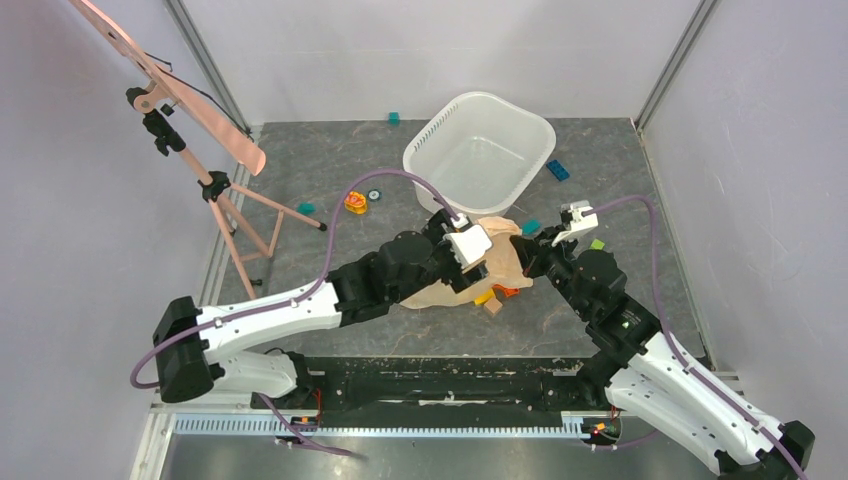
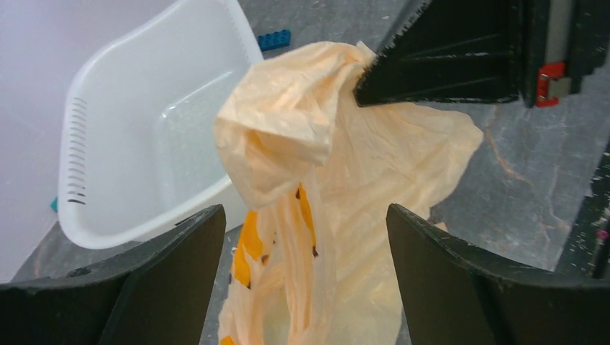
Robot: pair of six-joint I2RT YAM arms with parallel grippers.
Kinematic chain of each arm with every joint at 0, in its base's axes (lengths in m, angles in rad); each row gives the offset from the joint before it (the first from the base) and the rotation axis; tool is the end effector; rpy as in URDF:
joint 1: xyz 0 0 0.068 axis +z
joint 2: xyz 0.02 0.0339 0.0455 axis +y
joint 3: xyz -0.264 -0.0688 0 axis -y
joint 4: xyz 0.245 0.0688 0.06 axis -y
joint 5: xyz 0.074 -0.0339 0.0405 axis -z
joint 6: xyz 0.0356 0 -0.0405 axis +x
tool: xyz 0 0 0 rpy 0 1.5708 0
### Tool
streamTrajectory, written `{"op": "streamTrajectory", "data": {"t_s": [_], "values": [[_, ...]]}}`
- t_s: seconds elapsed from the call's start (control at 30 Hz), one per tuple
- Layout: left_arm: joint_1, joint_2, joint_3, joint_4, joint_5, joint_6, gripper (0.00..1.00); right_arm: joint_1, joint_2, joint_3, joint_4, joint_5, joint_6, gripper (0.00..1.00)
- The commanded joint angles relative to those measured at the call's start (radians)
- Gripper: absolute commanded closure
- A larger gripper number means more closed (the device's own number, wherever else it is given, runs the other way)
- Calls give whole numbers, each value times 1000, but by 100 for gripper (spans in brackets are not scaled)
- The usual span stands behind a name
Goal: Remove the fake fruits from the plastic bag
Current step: Untie the plastic bag at the center of the board.
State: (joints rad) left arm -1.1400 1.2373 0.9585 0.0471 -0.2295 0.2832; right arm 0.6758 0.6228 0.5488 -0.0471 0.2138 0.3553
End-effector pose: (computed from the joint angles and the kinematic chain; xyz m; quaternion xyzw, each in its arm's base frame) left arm 0.1290 -0.2614 0.3283 0.4549 0.6363 -0.1745 0.5981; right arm 0.1314 0.0956 0.2961 -0.0489 0.7461 0.2555 0.6129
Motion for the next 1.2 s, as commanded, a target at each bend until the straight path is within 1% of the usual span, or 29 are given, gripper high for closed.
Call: {"op": "streamTrajectory", "data": {"t_s": [0.0,0.13,0.27,0.33,0.43,0.57,0.6,0.77,0.8,0.93,1.0,1.03,1.07,1.17], "values": [[3,46,72,83,-89,96,12,-2,-6,17,16,-23,-4,100],[4,92,93,102,-152,140,15,-3,-10,20,9,-27,-6,100],[8,134,111,99,-160,149,16,-3,-14,24,1,-30,-7,100],[14,149,115,102,-153,140,20,-3,-18,26,-3,-27,-9,100],[18,162,123,99,-148,136,34,-3,-22,26,-8,-23,-11,100],[20,158,130,85,-137,131,67,-2,-29,22,-14,-12,-9,100],[21,150,134,74,-136,127,73,-2,-30,22,-15,-5,-8,100],[23,48,109,50,-106,76,95,-2,-45,9,-27,46,7,100],[24,22,100,48,-93,64,98,-2,-49,4,-30,58,10,100],[36,-124,22,65,-15,-6,98,-2,-68,-14,-29,84,5,100],[51,-209,-40,99,28,-50,98,-2,-78,-21,-23,75,-21,100],[60,-254,-69,119,57,-75,98,-2,-87,-27,-8,47,-56,100],[72,-286,-102,141,85,-96,98,-2,-95,-35,11,12,-94,97],[90,-351,-151,156,134,-128,98,-3,-117,-58,92,-135,-232,79]]}}
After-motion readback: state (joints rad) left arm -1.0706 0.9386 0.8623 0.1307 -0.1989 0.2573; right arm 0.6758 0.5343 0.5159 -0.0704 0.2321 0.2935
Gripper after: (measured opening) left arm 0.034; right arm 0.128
